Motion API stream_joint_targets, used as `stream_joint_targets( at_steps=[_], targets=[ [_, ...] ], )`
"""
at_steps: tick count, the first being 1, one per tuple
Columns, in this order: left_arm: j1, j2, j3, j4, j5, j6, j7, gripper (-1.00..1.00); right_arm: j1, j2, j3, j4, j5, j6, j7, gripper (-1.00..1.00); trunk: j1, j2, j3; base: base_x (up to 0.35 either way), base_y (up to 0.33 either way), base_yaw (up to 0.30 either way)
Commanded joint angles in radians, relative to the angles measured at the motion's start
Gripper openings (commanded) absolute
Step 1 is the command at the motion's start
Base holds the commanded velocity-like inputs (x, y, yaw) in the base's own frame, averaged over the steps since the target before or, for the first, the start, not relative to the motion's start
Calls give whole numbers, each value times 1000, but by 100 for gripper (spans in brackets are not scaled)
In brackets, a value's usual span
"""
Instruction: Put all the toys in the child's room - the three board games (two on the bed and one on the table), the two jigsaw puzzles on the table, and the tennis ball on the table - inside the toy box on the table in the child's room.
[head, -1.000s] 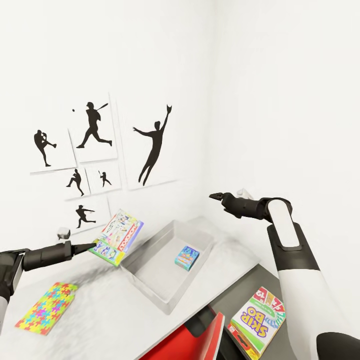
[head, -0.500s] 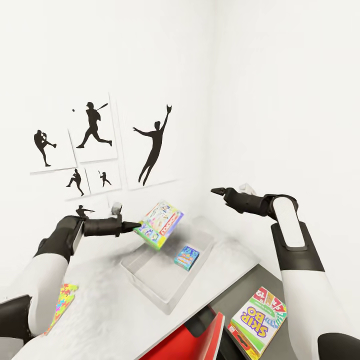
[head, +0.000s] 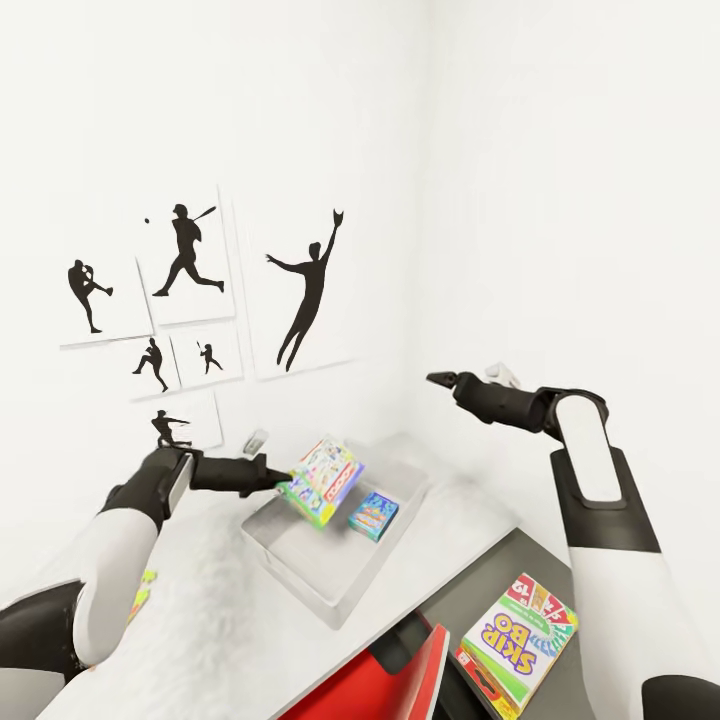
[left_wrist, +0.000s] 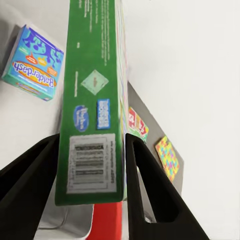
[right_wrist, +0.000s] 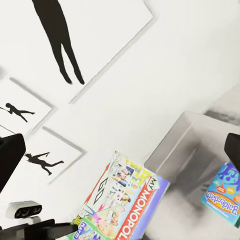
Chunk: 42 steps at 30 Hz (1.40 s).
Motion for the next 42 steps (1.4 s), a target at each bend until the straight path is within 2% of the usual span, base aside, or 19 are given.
stream_joint_targets(
  at_steps=[1, 5, 7, 12, 19, 32, 34, 38, 42],
  targets=[
    [-1, -1, 7, 11, -10, 6, -8, -100, 0, 0, -1, -5, -11, 3, -10, 100, 0, -1, -1, 0, 0, 0],
    [-1, 1, 6, 68, -13, -2, -7, -100, 0, -1, -1, -11, -12, 3, -10, 100, 0, -1, -4, 0, 0, 0],
    [-1, 4, 6, 83, -12, -35, -7, -100, 0, -1, -1, -12, -12, 4, -10, 100, 0, -1, -7, 0, 0, 0],
    [-1, 4, 4, 93, -13, -57, -8, -100, -1, -1, -3, -12, -14, 4, -10, 100, 0, -1, -15, 0, 0, 0],
    [-1, 1, 2, 110, -15, -63, -7, -100, -2, 0, -3, -13, -40, 4, -10, 100, 0, -1, -26, 0, 0, 0],
    [1, -2, 1, 111, -18, -75, -7, -100, -2, -1, -2, -14, -42, 5, -10, 100, 0, -1, -47, 0, 0, 0],
    [1, -2, -11, 111, -18, -78, -7, -100, -2, -1, -1, -14, -42, 5, -10, 100, 0, -1, -51, 0, 0, 0],
    [1, -1, -60, 111, -18, -81, -7, -100, -2, -1, -2, -14, -42, 5, -10, 100, 0, -1, -57, 0, 0, 0],
    [1, -2, -77, 111, -18, -89, -7, -100, -2, -1, -1, -14, -42, 5, -10, 100, 0, -1, -64, 0, 0, 0]
  ],
)
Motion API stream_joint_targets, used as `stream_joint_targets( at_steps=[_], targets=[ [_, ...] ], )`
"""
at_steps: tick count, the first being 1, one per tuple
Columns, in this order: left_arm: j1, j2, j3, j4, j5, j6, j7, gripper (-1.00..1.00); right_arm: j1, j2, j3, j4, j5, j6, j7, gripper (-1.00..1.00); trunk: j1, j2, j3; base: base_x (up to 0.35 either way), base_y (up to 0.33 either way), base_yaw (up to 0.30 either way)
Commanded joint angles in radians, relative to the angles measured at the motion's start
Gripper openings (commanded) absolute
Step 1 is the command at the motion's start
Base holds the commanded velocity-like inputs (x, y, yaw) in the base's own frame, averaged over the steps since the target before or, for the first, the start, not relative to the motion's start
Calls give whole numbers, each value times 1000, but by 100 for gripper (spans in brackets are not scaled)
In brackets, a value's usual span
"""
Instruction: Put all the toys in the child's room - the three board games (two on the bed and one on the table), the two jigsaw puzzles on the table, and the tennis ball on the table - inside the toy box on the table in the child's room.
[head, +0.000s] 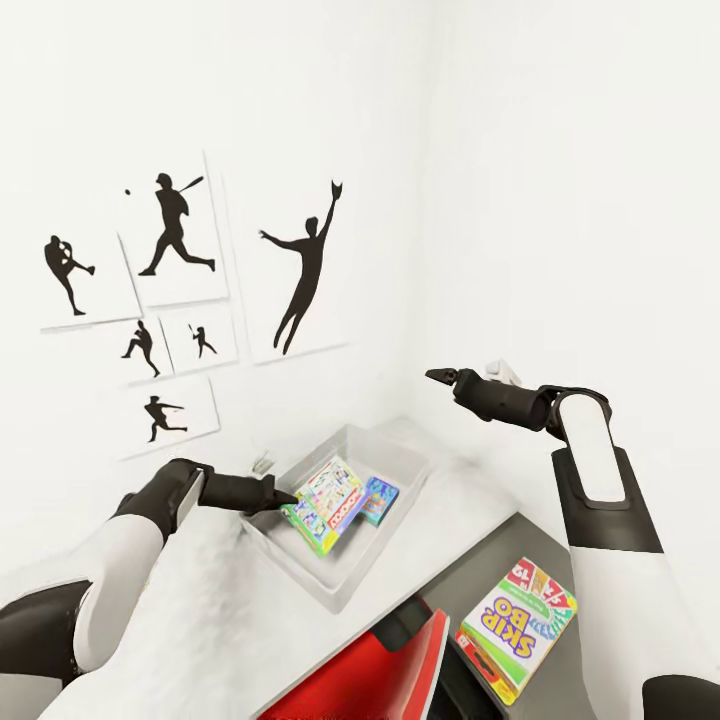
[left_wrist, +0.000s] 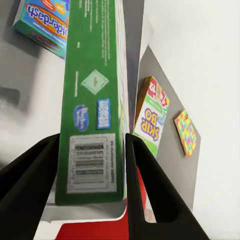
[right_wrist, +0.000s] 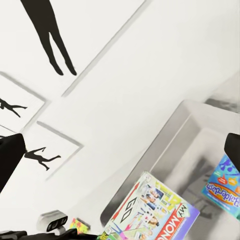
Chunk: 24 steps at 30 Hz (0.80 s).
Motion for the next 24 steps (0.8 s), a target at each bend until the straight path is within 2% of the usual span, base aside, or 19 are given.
stream_joint_targets(
  at_steps=[1, 20, 24],
  targets=[
    [-1, -1, 7, -1, -10, 6, -7, -100, -1, -1, -1, -1, -11, 3, -10, 100, 1, -3, -4, 0, 0, 0],
    [-1, -1, 0, -1, -10, 2, 5, -100, -1, -3, -1, -1, -11, 4, -10, 100, 1, -3, -35, 0, 0, 0],
    [-1, -1, -15, -1, -10, -3, 20, -100, -1, -3, 0, -1, -11, 4, -10, 100, 1, -3, -42, 0, 0, 0]
  ],
)
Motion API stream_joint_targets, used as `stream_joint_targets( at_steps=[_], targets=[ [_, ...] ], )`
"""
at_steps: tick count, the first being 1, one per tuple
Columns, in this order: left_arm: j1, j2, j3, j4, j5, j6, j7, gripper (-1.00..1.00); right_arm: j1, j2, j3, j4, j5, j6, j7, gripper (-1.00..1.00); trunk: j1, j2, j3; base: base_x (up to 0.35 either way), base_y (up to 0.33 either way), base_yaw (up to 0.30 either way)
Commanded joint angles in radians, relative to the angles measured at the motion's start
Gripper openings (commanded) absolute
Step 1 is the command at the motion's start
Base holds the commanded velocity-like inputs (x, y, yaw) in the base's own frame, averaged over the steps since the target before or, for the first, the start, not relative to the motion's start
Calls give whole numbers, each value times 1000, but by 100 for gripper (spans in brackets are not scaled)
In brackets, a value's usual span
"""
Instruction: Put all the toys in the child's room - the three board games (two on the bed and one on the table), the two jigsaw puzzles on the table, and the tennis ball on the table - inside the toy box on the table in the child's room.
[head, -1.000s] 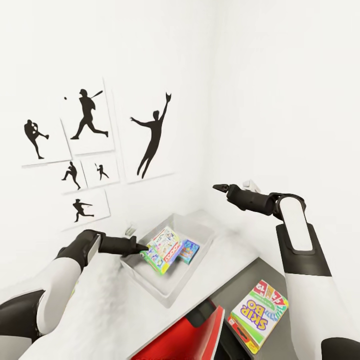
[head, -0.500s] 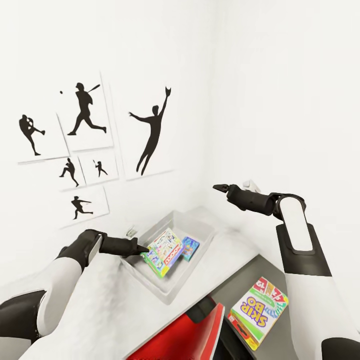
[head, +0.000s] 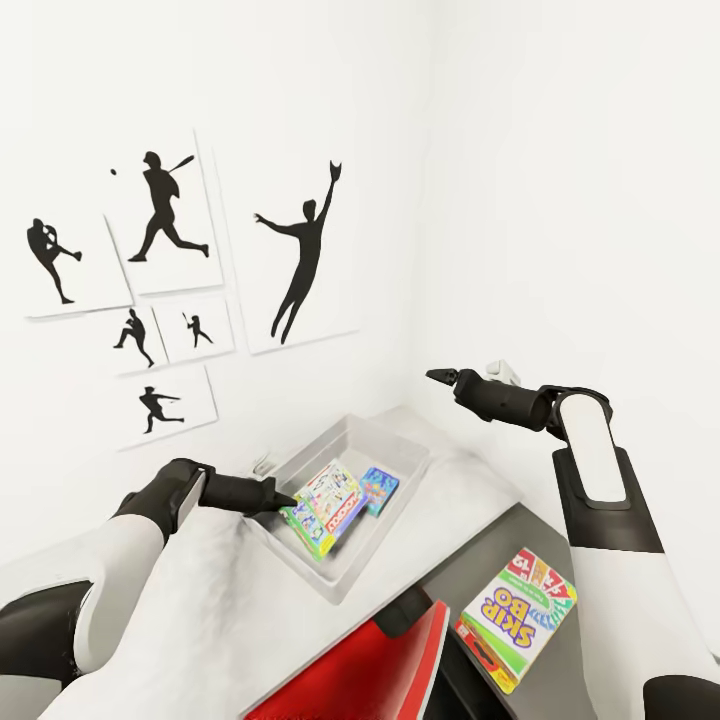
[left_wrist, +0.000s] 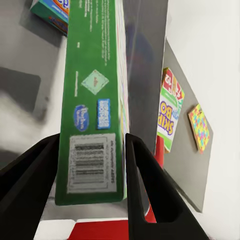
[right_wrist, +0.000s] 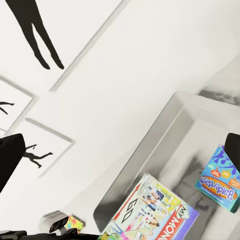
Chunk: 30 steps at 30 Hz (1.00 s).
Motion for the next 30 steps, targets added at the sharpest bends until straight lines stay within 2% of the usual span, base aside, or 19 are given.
stream_joint_targets(
  at_steps=[1, 7, 21, 26, 30],
  targets=[
    [-1, -1, 3, -1, -9, 6, -5, -100, -1, 0, 0, -1, -11, 3, -10, 100, 1, -3, -4, 0, 0, 0],
    [-1, -1, -11, -1, -9, 4, 9, -100, -1, 0, 0, -1, -11, 3, -10, 100, 1, -3, -14, 0, 0, 0],
    [0, -1, -11, -1, -8, 2, 28, -100, -1, 0, 0, -1, -10, 3, -10, 100, 1, -3, -37, 0, 0, 0],
    [0, -1, -10, -1, -4, -64, 28, -100, -1, 0, 0, 0, -11, 3, -10, 100, 1, -3, -45, 0, 0, 0],
    [0, -1, -8, -1, 1, -82, 28, -100, -1, 0, 0, -1, -11, 3, -10, 100, 1, -3, -51, 0, 0, 0]
  ],
)
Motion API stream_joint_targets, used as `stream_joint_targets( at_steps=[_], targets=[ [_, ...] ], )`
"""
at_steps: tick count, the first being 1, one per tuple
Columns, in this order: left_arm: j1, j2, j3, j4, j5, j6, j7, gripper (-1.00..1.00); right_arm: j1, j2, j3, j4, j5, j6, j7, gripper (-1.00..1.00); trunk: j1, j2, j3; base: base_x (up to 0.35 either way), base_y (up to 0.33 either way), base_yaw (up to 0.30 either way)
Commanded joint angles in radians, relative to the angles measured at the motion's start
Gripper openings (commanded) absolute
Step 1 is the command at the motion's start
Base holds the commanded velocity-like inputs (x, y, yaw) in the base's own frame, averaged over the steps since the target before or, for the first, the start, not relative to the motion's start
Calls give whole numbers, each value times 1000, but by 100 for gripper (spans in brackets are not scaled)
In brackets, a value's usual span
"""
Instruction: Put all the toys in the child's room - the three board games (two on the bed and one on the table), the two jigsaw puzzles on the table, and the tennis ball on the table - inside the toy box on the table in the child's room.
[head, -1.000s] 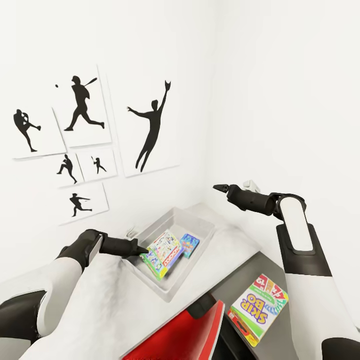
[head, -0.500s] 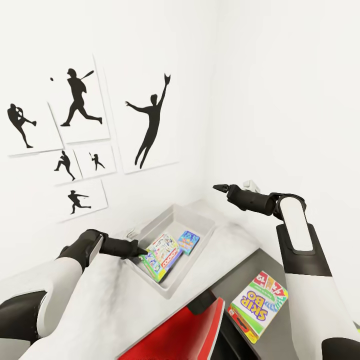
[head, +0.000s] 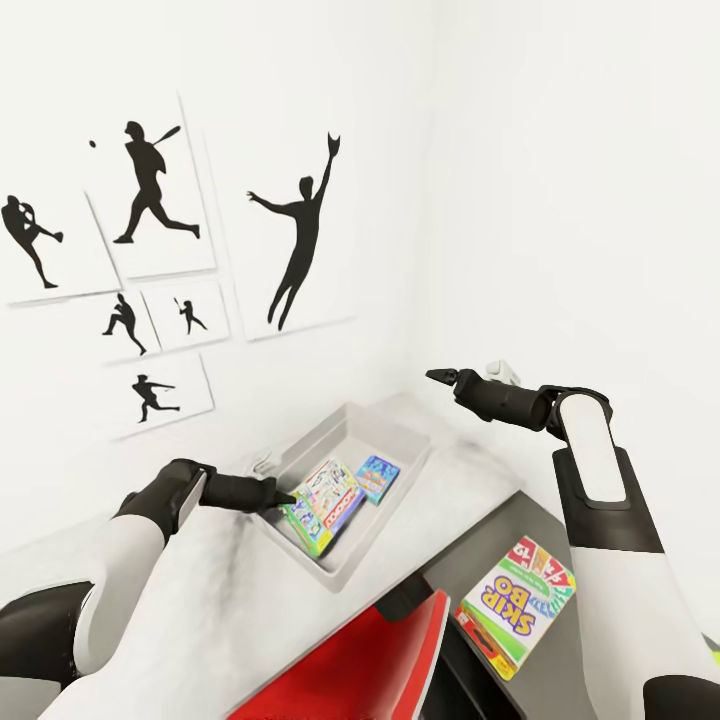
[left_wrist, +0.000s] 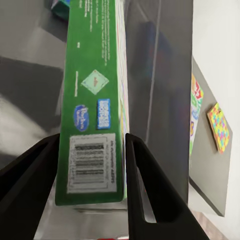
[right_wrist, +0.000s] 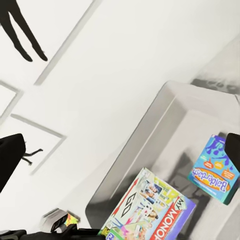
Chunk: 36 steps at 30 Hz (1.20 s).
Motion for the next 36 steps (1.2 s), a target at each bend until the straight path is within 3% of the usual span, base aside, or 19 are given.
stream_joint_targets(
  at_steps=[1, 16, 22, 36],
  targets=[
    [-1, -1, 9, -1, -10, 5, -7, -100, -1, 0, 0, -1, -11, 3, -10, 100, 1, -2, -4, 0, 0, 0],
    [-1, -2, 9, -1, -15, -2, -1, -100, -1, 0, 0, 0, -11, 3, -10, 100, 1, -2, -28, 0, 0, 0],
    [-1, -2, 9, -1, -14, -64, 2, -100, -1, 0, 0, 1, -11, 3, -10, 100, 1, -2, -38, 0, 0, 0],
    [-1, -2, 10, -1, -10, -98, 2, -100, -1, 0, 0, 1, -10, 3, -10, 100, 1, -2, -61, 0, 0, 0]
  ],
)
